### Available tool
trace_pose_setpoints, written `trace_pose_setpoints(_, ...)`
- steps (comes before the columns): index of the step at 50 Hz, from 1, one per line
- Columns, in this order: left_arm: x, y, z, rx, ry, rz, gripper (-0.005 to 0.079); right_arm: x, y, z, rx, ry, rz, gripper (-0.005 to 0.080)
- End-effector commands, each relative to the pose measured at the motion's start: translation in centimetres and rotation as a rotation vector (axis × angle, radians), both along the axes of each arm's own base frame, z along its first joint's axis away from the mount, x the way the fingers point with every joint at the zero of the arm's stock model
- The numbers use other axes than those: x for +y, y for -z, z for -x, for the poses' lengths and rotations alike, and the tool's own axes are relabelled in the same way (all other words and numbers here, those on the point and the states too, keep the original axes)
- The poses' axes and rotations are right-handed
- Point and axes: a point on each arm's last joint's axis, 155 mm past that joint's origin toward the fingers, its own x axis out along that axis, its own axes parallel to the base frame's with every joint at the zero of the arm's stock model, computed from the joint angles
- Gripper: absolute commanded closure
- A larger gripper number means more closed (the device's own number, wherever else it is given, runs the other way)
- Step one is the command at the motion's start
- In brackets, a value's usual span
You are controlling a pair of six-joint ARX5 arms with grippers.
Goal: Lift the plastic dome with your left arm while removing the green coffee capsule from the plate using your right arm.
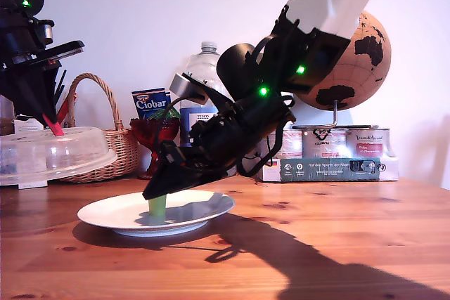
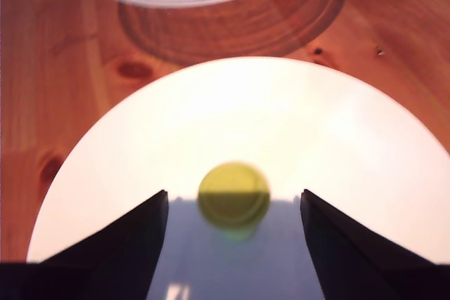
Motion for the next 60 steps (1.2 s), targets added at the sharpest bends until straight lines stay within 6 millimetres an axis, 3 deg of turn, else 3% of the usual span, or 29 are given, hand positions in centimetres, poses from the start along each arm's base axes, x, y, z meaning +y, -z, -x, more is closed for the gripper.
trace_pose_setpoints(1, -0.1, -1.5, -0.3, -0.041, 0.004, 0.005, 0.0764, 0.6, 0.9, 0.4, 0.016, -0.001, -0.005, 0.0206)
trace_pose_setpoints(18, -0.1, -1.5, -0.3, -0.041, 0.004, 0.005, 0.0764, 0.8, 3.2, 0.4, 0.055, 0.011, -0.001, 0.0206)
trace_pose_setpoints(27, -0.1, -1.5, -0.4, -0.042, 0.004, 0.006, 0.0764, 1.0, 3.1, 0.6, 0.069, 0.021, -0.008, 0.0212)
trace_pose_setpoints(38, -0.1, -1.5, -0.3, -0.039, 0.005, 0.008, 0.0764, 1.1, 3.0, 0.6, 0.077, 0.021, -0.016, 0.0456)
trace_pose_setpoints(60, -0.2, -1.5, -0.3, -0.039, 0.007, 0.009, 0.0764, 1.3, 2.6, 0.5, 0.089, 0.036, -0.041, 0.0508)
